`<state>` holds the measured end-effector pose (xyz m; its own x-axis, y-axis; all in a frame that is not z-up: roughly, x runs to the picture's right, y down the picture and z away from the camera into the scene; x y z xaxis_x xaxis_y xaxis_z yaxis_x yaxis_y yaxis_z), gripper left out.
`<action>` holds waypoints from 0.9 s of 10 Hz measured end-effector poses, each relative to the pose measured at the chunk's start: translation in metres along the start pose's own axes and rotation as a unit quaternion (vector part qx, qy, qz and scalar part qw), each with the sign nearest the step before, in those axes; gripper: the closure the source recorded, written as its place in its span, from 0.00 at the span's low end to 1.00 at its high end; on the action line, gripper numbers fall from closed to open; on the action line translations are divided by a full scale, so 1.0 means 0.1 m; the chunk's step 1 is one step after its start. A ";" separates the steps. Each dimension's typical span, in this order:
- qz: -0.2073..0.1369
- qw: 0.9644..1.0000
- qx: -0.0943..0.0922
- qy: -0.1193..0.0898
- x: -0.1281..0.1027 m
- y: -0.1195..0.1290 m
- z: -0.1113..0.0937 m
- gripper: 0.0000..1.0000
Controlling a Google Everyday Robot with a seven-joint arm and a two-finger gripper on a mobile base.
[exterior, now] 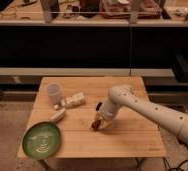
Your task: Place the pepper in the ceramic bowl
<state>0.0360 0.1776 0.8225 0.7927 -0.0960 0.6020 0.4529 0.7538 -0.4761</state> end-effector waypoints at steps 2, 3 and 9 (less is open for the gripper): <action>-0.056 0.997 0.033 -0.035 -0.47 -0.33 -0.40 0.62; -0.082 0.994 0.045 -0.049 -0.69 -0.46 -0.56 0.62; -0.300 0.948 0.056 -0.095 -2.52 -0.76 -1.00 0.62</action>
<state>-0.1571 0.0798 0.6427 0.3139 -0.4180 0.8525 0.7435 0.6666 0.0530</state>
